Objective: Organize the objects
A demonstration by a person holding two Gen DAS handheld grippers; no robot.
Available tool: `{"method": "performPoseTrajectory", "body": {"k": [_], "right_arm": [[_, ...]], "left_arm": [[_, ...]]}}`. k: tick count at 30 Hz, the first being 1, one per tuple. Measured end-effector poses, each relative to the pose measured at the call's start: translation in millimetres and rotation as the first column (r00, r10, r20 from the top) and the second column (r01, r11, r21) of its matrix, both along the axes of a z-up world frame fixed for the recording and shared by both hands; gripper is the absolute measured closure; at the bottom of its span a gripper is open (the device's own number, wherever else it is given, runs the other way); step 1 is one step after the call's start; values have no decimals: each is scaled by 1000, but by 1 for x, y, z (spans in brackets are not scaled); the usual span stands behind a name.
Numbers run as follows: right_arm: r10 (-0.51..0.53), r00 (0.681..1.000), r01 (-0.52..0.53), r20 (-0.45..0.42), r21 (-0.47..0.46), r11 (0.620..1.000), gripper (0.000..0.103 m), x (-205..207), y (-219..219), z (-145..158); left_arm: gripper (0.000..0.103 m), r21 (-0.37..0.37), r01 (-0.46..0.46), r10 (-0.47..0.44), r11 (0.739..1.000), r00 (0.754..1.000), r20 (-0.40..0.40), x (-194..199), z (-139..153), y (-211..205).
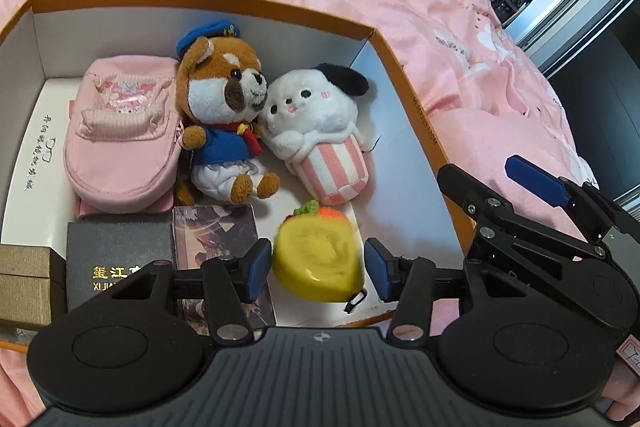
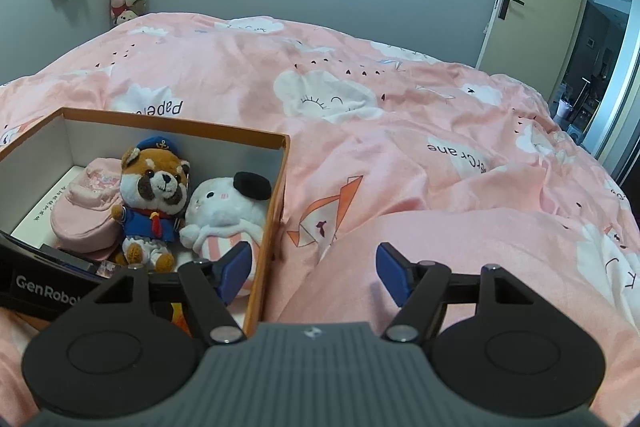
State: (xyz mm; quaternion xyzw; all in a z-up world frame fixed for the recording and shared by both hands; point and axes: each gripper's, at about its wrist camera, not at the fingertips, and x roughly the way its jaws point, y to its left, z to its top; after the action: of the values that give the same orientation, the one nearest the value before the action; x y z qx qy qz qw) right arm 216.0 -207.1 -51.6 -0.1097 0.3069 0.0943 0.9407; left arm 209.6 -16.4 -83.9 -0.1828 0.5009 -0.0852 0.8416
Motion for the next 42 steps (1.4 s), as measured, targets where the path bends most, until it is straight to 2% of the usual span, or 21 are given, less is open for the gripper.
{"method": "performPoseTrajectory", "body": {"k": [4, 7, 12, 17, 19, 23, 28, 31, 36, 39, 42], "right_arm": [[-6, 1000, 6, 5, 8, 1000, 31, -2, -3, 2], [-11, 1000, 11, 10, 19, 1000, 30, -5, -4, 6], [-17, 999, 16, 31, 41, 999, 25, -14, -5, 15], [-11, 999, 8, 36, 76, 997, 23, -28, -2, 28], [-9, 999, 4, 44, 99, 995, 18, -35, -1, 36], [6, 997, -17, 75, 143, 990, 15, -55, 2, 55], [42, 992, -62, 121, 162, 985, 10, -84, 10, 78], [72, 987, -98, 145, 176, 980, 7, -102, 13, 95], [84, 976, -126, 202, 201, 971, 3, -134, 13, 123], [68, 974, -119, 216, 231, 966, 2, -151, 13, 133], [77, 972, -133, 221, 252, 959, 2, -167, 15, 138]], "left_arm": [[36, -14, -2, 3, 1000, 1000, 18, -4, 5, 1], [36, -22, -14, 15, 1000, 999, 45, -9, 11, 2], [36, -63, -91, 99, 994, 986, 136, -27, 32, 11], [36, -5, -182, 174, 983, 936, 307, -56, 67, 14], [36, 23, -213, 190, 977, 914, 359, -67, 81, 15], [36, 63, -264, 212, 963, 876, 433, -88, 106, 15], [36, 127, -304, 193, 944, 823, 534, -120, 134, 13], [36, 140, -320, 189, 937, 800, 569, -138, 148, 11], [36, 117, -352, 218, 929, 772, 597, -163, 162, 12], [36, 88, -366, 246, 926, 766, 594, -175, 165, 14], [36, 92, -381, 255, 920, 760, 598, -188, 169, 16]]}}
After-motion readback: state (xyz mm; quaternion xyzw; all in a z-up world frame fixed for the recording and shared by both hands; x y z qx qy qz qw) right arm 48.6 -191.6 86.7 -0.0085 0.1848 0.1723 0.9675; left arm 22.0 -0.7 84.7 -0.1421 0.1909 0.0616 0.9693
